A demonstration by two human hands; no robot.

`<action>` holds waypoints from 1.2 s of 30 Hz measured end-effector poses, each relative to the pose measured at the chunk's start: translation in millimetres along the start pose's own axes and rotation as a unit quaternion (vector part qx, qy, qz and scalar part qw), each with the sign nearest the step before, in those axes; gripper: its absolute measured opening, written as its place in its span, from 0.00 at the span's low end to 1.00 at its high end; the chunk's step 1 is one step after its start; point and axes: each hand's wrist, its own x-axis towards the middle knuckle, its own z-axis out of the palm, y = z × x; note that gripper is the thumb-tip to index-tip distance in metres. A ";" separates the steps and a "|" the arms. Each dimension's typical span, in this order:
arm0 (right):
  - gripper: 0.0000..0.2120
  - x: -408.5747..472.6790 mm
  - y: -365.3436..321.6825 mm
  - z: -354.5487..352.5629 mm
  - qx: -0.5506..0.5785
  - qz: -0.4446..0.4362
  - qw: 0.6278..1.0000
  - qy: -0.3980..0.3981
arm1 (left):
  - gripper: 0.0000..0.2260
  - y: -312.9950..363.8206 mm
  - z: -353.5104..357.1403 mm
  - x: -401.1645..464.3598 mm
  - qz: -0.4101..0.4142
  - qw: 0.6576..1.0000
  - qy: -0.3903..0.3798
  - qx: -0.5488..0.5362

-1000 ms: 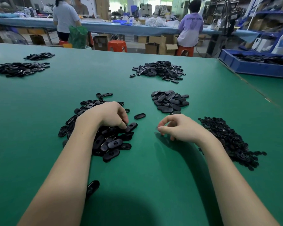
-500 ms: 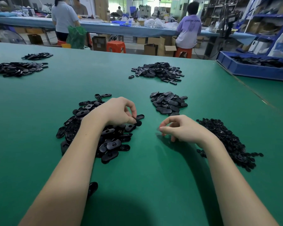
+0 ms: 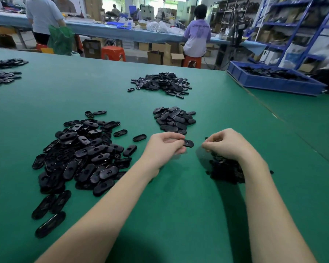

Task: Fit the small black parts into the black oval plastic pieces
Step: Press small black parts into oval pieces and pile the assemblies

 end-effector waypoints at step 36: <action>0.06 0.3 -34.9 32.8 0.360 -0.007 0.932 -0.045 | 0.07 -1.2 -7.1 5.8 0.026 0.990 -0.016 -0.140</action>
